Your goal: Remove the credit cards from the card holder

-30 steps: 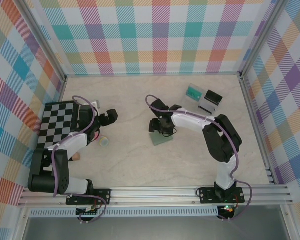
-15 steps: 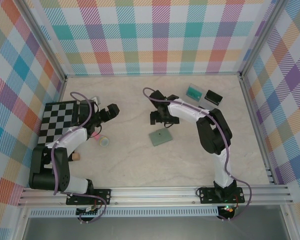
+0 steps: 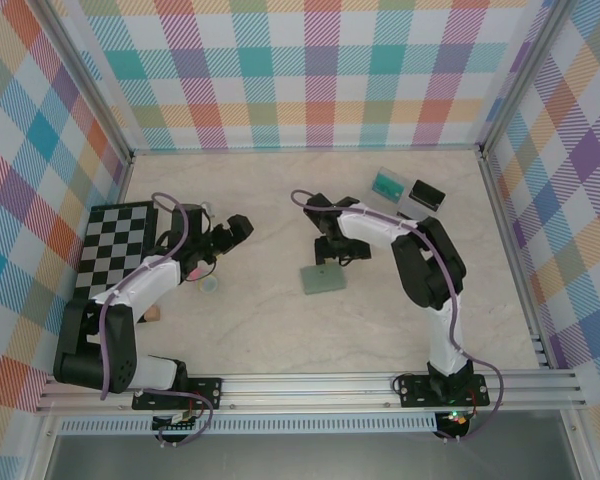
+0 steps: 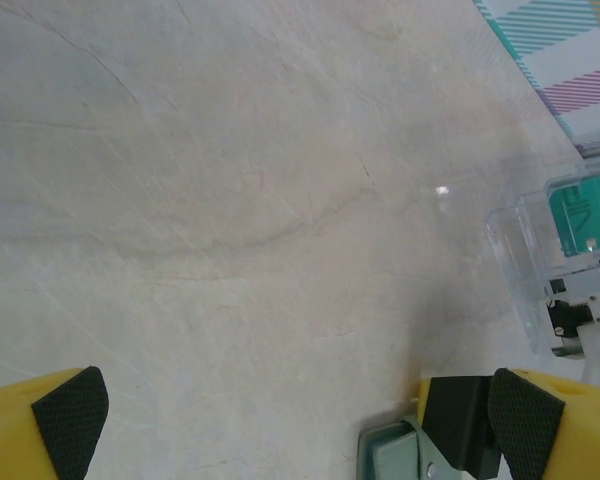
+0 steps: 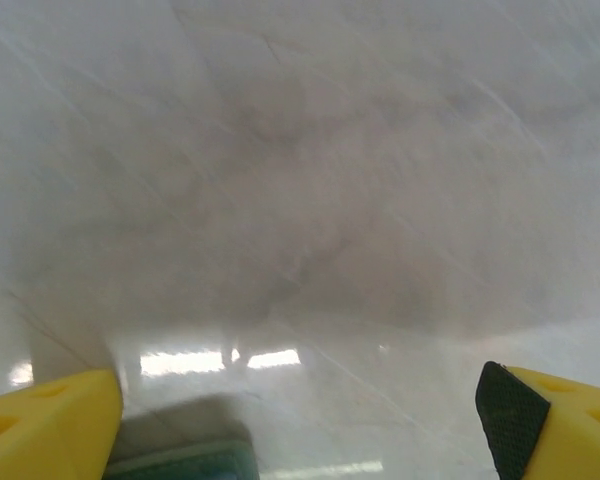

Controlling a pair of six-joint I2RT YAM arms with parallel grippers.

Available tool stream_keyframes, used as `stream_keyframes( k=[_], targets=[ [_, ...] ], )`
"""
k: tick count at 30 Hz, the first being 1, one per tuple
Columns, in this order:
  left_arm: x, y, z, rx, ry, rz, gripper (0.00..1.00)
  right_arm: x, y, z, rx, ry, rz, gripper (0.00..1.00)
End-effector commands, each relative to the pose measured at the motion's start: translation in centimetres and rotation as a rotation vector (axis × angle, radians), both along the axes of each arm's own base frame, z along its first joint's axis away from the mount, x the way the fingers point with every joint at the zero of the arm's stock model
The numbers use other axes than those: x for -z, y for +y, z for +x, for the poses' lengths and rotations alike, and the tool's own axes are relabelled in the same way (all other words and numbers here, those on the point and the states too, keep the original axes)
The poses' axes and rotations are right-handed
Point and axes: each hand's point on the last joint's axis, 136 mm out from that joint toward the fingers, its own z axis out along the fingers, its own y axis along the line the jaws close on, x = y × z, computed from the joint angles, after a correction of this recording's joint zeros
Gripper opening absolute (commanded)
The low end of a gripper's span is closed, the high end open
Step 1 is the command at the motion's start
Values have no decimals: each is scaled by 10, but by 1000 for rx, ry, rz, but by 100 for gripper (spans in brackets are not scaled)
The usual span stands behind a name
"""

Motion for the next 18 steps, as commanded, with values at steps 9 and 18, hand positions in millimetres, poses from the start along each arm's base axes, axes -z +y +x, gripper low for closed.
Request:
stream_keyframes(
  k=[9,18],
  targets=[
    [22,-50,-58,63,202,-106,91,-4,-17,-93,89,183,118,89],
    [43,-89,-117,94,335,-143,70,-35,-10,-95,-7,130,242,81]
  ],
)
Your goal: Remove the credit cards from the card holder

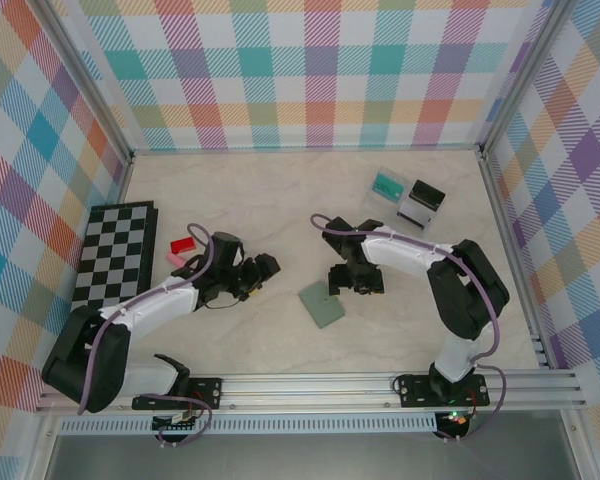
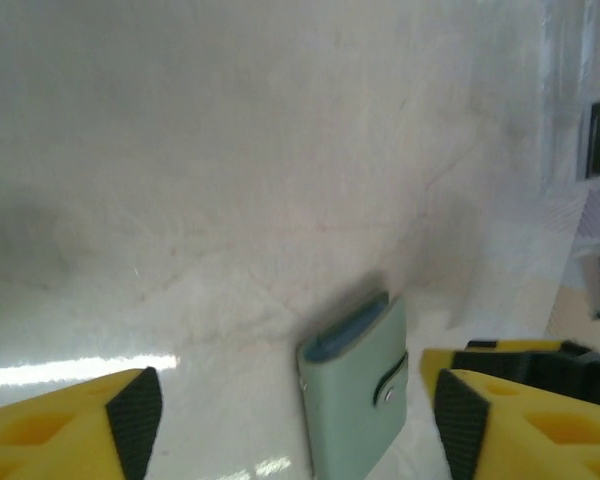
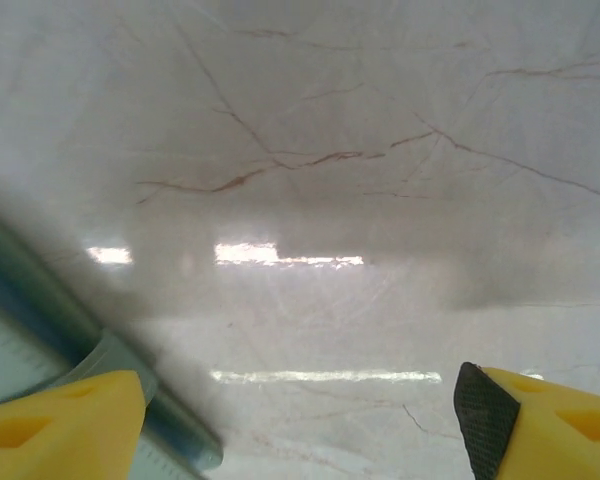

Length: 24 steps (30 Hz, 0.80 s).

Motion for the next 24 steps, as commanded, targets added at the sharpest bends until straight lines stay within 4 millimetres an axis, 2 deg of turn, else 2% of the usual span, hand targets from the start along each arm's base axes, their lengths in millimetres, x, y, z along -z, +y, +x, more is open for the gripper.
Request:
stream_keyframes(
  k=[1,4,7,14,19,24],
  targets=[
    [2,-9,-20,-20,57,-23,67,-22,11,7,-31,-47,117,79],
    [7,-19,-32,-9,82,-44,59,-25,29,2,-64,-23,234,74],
    [12,-33,-40,18,101,-70,54,-18,41,-7,-76,36,307,66],
    [17,-59,-43,87,111,-105,48,-3,45,-24,-58,120,350,54],
    [27,-68,-43,108,134,-109,41,5,52,-33,-43,169,399,44],
    [30,-77,-37,126,137,-115,36,10,59,-33,-28,185,434,38]
  ],
)
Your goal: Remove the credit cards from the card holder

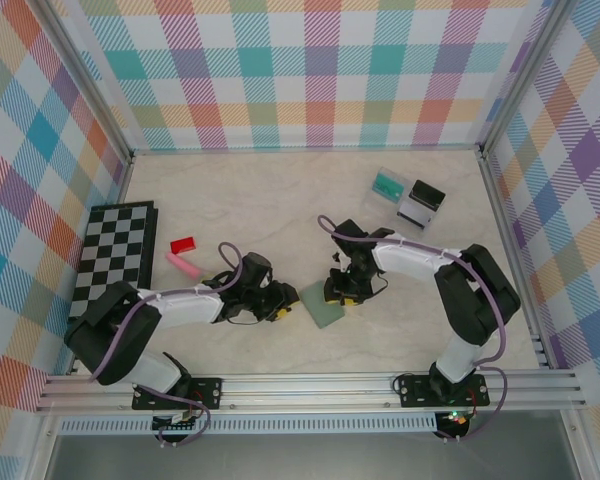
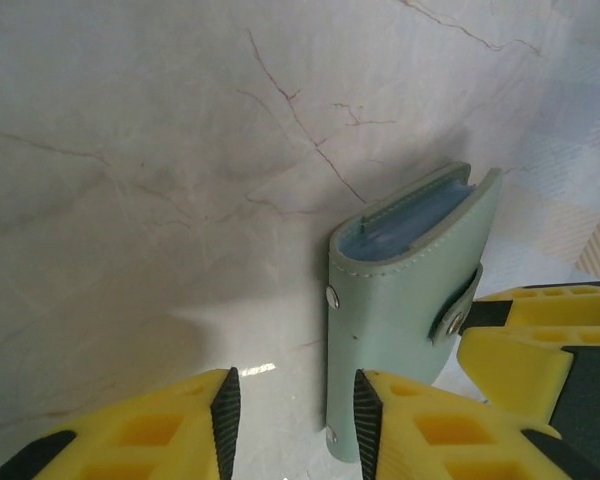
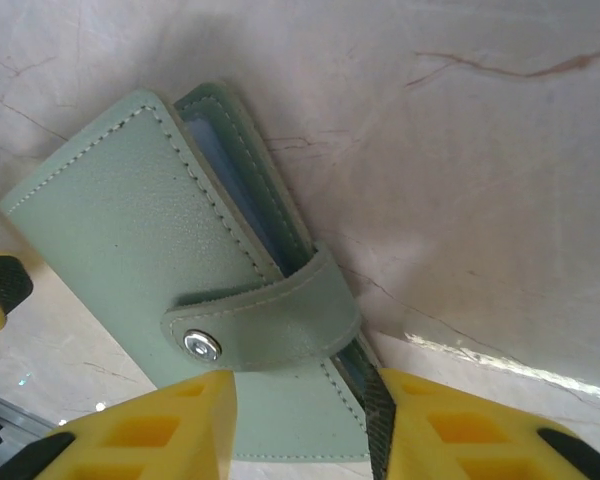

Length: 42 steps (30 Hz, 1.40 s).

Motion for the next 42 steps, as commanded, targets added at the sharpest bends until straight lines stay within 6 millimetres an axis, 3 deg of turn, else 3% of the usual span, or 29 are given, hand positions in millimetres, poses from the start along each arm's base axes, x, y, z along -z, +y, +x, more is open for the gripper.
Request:
stream_keyframes(
  k=[1,7,14,21,25,34,42],
  targets=[
    [-16,-19,9,42,-46,-49,35,3,12,-3,12,35,63,37],
    [-16,-8,24,40,-74,57,32,4,28,6,41,38,120,33],
    [-6,13,43,14,-63,114,26,11,55,36,116,30,159,28],
    [-14,35,33,-7,-67,154,32,14,57,38,117,27,123,28],
    [-5,42,23,-29,-36,161,36,20,53,33,120,39,103,28],
    [-3,19,28,9,-38,46,33,23,54,33,113,47,100,28],
    [4,15,30,22,-32,36,33,25,58,32,100,54,104,28]
  ],
)
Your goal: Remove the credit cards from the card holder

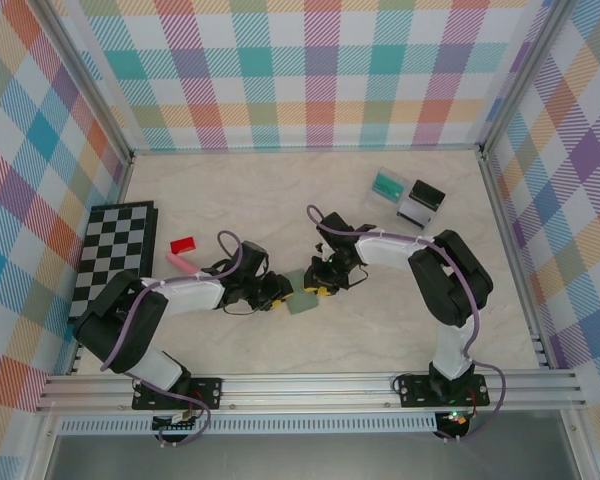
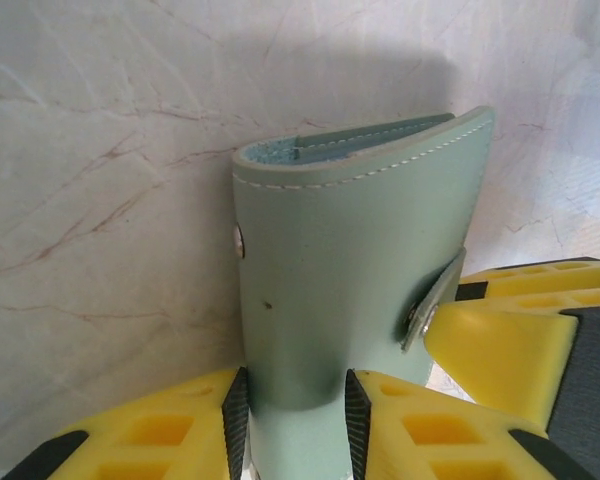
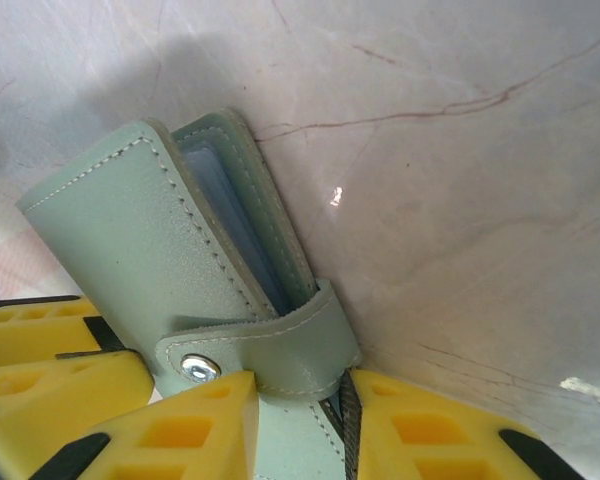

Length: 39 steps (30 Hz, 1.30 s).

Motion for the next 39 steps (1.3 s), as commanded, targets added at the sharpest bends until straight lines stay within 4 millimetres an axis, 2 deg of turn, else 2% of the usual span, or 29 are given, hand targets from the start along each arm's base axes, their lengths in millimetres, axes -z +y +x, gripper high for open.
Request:
stream_keyframes(
  k=[1,4,7,9,11,15,20,27,33,39],
  targets=[
    [1,-4,2,6,4,-30,34,17,-3,-3,2,25,-54,28],
    [3,-5,2,11,10,-34,33,18,-1,-4,-4,29,-50,28],
    [2,-6,3,16,6,-33,28,16,-1,-2,-1,22,-52,29],
    [2,-4,3,16,2,-23,22,10,-3,2,0,-2,-67,30],
    [1,-3,4,22,-12,-18,11,2,-9,9,-2,-48,-109,32],
    [-5,-1,6,34,-41,-14,0,-15,-28,21,-1,-159,-203,39],
    [-18,-4,10,51,-88,-27,0,-32,-29,26,-34,-255,-224,46],
    [-31,-6,11,72,-121,-41,0,-36,0,22,-145,-287,-221,49],
    [-37,-6,12,82,-145,-46,0,-29,16,20,-183,-266,-216,48],
    [-39,-7,14,79,-153,-52,0,-20,17,14,-190,-233,-225,46]
  ],
)
